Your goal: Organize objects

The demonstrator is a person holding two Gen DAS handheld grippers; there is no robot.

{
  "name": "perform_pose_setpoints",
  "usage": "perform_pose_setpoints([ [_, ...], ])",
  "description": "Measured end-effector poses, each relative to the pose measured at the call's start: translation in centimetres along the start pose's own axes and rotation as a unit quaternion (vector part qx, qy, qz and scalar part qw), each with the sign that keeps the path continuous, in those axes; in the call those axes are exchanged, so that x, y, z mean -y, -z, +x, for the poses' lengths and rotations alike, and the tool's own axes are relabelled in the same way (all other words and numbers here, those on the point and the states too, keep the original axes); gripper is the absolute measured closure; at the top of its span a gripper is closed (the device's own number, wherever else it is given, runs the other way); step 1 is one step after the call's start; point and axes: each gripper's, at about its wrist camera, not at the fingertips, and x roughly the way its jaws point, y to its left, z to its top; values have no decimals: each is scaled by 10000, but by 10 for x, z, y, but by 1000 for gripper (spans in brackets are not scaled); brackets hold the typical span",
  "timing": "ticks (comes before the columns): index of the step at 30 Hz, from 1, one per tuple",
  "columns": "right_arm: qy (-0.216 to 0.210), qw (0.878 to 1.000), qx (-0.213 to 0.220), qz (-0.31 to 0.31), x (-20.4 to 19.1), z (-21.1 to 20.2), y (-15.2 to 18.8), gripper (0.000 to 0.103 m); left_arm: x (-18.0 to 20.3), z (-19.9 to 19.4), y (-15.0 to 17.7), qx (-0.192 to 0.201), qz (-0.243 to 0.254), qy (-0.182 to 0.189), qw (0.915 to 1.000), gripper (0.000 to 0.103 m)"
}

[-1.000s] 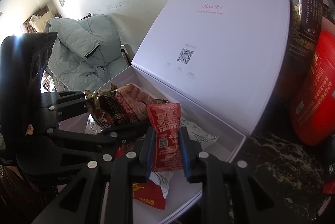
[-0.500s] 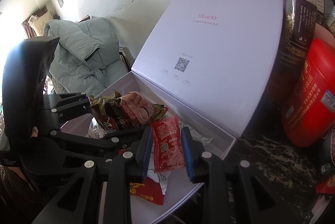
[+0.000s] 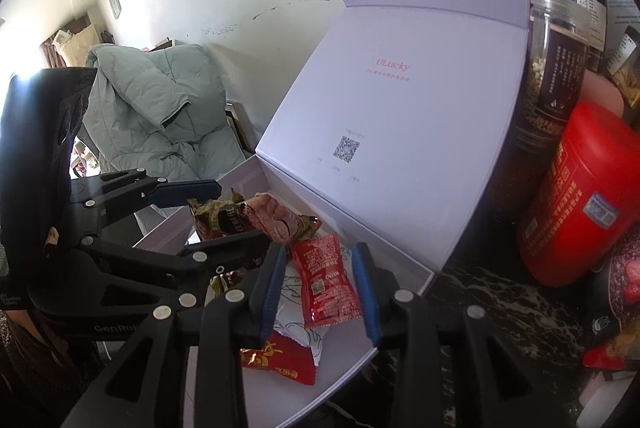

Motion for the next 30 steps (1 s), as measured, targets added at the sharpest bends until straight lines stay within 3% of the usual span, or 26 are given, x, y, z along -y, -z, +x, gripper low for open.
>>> perform_pose_setpoints([
  [4, 46, 9998, 163, -74, -6, -16, -4, 64, -4, -15, -4, 166, -85, -33, 9998, 38],
  [16, 214, 9990, 370, -135, -18, -44, -11, 53, -11, -53, -8, 520, -384, -231, 9976, 19],
  [19, 317, 9986, 402, -88, -20, -50, -12, 45, -8, -62, -8, 627, -333, -396, 9967, 15],
  [26, 642, 9971, 396, -35, -25, -70, -14, 44, -6, -86, -2, 710, -291, -838, 9935, 8],
  [30, 722, 9958, 516, -213, -41, -91, -14, 39, -5, -108, 1, 838, -327, -895, 9919, 6],
])
